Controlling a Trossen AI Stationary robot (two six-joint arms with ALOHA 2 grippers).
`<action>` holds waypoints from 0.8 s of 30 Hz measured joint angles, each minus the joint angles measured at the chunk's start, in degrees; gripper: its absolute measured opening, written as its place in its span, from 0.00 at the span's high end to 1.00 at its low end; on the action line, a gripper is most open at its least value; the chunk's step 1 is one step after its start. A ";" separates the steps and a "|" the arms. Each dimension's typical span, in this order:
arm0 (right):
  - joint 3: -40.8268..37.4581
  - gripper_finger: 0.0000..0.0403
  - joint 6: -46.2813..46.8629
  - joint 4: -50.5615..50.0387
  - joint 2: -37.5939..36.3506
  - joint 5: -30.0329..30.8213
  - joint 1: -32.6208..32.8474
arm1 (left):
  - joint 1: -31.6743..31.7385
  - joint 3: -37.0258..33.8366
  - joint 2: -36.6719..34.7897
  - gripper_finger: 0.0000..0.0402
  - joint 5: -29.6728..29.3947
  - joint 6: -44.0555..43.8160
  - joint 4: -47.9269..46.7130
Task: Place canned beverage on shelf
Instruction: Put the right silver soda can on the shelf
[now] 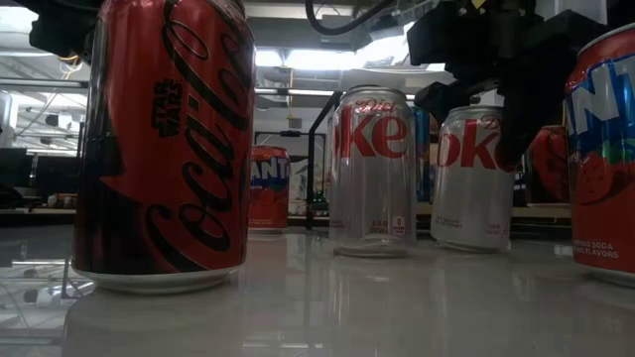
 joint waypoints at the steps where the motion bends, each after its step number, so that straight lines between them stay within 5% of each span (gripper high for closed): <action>1: 0.00 0.18 0.00 0.00 0.00 0.01 0.00 | 0.00 0.00 0.00 0.47 0.00 0.01 0.00; 12: 0.00 0.02 0.01 -0.04 0.00 0.00 0.04 | 0.02 0.00 0.00 0.47 0.00 0.00 0.02; 24: 0.09 0.08 8.51 -3.34 0.00 -0.02 0.02 | 0.04 0.00 0.00 0.47 0.00 -0.05 0.07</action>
